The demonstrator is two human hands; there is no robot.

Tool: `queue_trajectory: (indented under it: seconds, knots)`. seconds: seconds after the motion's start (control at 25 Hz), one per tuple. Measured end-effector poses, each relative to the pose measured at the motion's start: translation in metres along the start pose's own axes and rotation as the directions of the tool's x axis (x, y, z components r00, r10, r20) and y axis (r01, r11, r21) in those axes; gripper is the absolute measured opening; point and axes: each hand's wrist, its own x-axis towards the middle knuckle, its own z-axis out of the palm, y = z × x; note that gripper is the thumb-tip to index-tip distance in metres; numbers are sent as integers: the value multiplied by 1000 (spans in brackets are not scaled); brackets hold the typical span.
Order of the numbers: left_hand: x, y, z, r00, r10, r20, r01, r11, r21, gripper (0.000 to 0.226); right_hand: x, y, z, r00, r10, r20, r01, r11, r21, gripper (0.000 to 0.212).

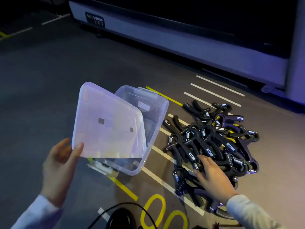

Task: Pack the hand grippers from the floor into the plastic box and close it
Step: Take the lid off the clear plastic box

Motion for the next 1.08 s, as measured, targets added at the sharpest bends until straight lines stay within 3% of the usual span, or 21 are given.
queue_trajectory:
  seconds: [0.12,0.2,0.32,0.48,0.64,0.8,0.92,1.0,1.08]
  knots:
    - [10,12,12,993,-48,104,53,998,-41,18,6,-15,-6,994,-89,-68,96,990,107,50]
    - [21,10,16,986,-81,149,83,996,-12,24,10,-31,-14,985,-155,-81,165,978,132,48]
    - [30,13,19,996,-57,75,48,992,114,54,13,-64,-21,952,-293,-88,301,947,112,48]
    - [26,32,22,998,61,7,-61,965,253,46,17,-116,-22,867,-498,21,498,867,2,61]
    - [19,57,15,994,106,29,-107,994,36,43,18,-156,-15,848,-525,80,531,840,-117,73]
    - [10,102,7,993,106,43,-97,981,-168,11,29,-175,-12,770,-596,-227,510,789,-343,66]
    - [15,131,-6,994,40,98,-12,962,-274,22,48,-179,-31,701,-574,-423,478,819,-318,44]
    - [23,143,-15,990,-84,116,119,935,-334,18,59,-179,-46,650,-560,-514,474,827,-302,30]
    - [38,141,-23,984,-117,133,161,905,-394,17,65,-178,-61,573,-567,-592,474,818,-325,20]
